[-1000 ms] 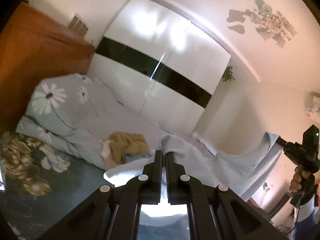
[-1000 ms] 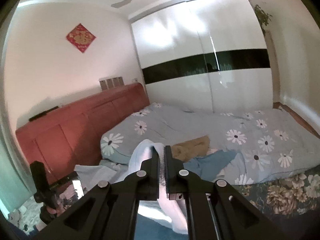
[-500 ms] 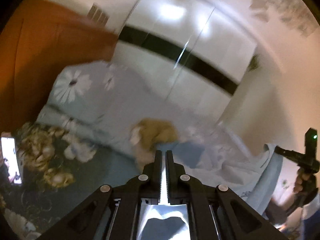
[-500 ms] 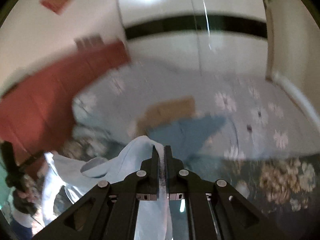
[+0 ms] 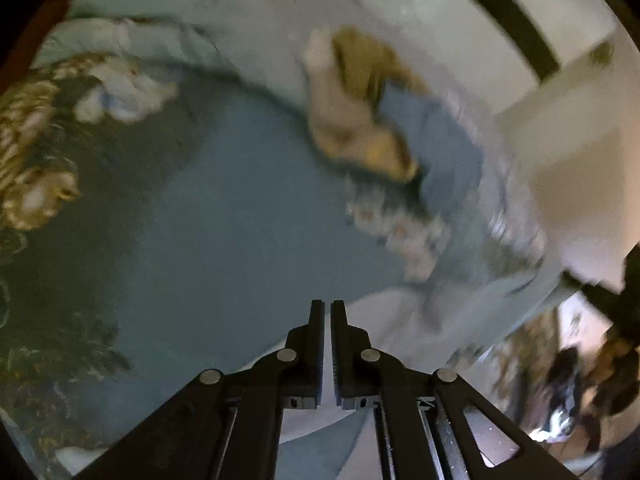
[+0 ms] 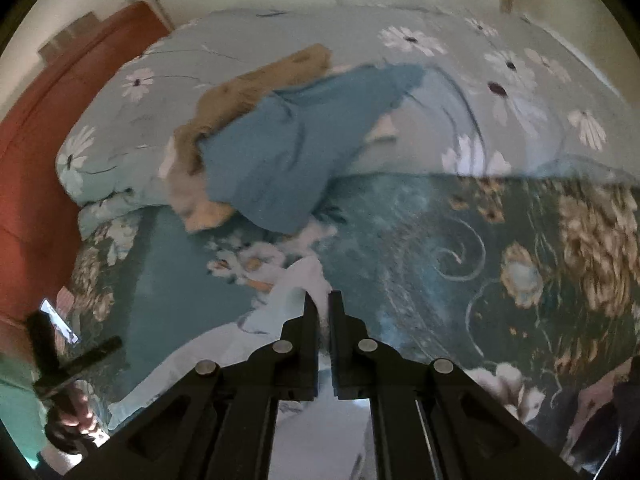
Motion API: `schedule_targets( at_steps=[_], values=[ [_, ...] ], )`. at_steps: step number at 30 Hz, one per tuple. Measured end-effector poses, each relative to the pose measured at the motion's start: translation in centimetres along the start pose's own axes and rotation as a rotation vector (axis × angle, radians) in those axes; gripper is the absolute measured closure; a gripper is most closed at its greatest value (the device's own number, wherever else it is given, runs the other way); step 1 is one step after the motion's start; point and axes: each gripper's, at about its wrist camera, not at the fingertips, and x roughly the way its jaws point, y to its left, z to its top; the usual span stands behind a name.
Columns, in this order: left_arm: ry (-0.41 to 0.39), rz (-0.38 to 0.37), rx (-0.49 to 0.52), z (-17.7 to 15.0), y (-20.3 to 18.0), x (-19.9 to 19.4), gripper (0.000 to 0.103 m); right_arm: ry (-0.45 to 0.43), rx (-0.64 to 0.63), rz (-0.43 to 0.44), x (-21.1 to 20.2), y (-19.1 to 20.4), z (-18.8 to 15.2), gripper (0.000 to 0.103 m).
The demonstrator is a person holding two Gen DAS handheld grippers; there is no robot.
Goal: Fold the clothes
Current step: 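Lower the T-shirt onto the bedspread and open both grippers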
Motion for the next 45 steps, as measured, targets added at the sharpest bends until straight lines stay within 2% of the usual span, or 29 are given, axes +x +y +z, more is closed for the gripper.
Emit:
schedule_targets(
  at_steps=[2, 4, 6, 11, 14, 18, 19, 21, 23, 27, 30, 35, 39, 42, 45],
  values=[
    [0.073, 0.037, 0.039, -0.4, -1.0, 3.0, 0.094, 0.011, 0.019, 0.002, 0.1, -1.5, -0.5, 0.099],
    [0.13, 0.056, 0.075, -0.5, -1.8, 5.6, 0.08, 0.02, 0.031, 0.004, 0.0, -2.6, -1.0, 0.098],
    [0.159, 0.058, 0.102, -0.6, -2.6, 7.4, 0.061, 0.027, 0.047, 0.008, 0.1, -3.5, -1.5, 0.098],
    [0.2, 0.075, 0.182, -0.3, -4.5, 10.0, 0.046, 0.045, 0.063, 0.025, 0.4, -5.1, -2.9, 0.098],
    [0.25, 0.097, 0.232, -0.7, -5.6, 11.5, 0.046, 0.046, 0.073, 0.042, 0.6, -5.6, -3.3, 0.098],
    [0.248, 0.152, 0.289, -1.7, -6.4, 12.1, 0.049, 0.041, 0.086, 0.063, 0.7, -6.0, -3.7, 0.098],
    [0.241, 0.163, 0.29, -1.8, -6.5, 12.1, 0.053, 0.041, 0.087, 0.067, 0.8, -6.1, -3.7, 0.098],
    [0.233, 0.185, 0.281, -2.0, -6.4, 11.9, 0.088, 0.04, 0.09, 0.078, 0.9, -6.3, -3.8, 0.098],
    [0.226, 0.181, 0.255, -2.2, -6.1, 11.7, 0.097, 0.04, 0.096, 0.09, 1.2, -6.4, -3.8, 0.098],
    [0.161, 0.194, 0.217, -2.4, -6.1, 10.2, 0.098, 0.024, 0.099, 0.103, 1.4, -6.5, -3.1, 0.098],
    [0.065, 0.222, 0.203, -1.0, -6.4, 7.9, 0.099, 0.001, 0.095, 0.111, 1.2, -6.3, -1.7, 0.098],
    [-0.152, 0.292, 0.183, 4.1, -6.8, 1.8, 0.099, -0.046, 0.054, 0.17, 1.1, -4.0, 3.0, 0.098],
    [-0.269, 0.385, 0.16, 8.7, -6.5, -1.4, 0.099, -0.053, -0.015, 0.151, 3.1, -1.2, 6.8, 0.098],
    [-0.274, 0.458, 0.16, 11.4, -5.9, -1.6, 0.098, -0.013, -0.065, 0.106, 5.9, 1.0, 8.5, 0.098],
    [-0.221, 0.512, 0.153, 12.7, -4.9, -0.1, 0.098, 0.061, -0.089, 0.046, 9.7, 2.3, 8.4, 0.098]
  ],
)
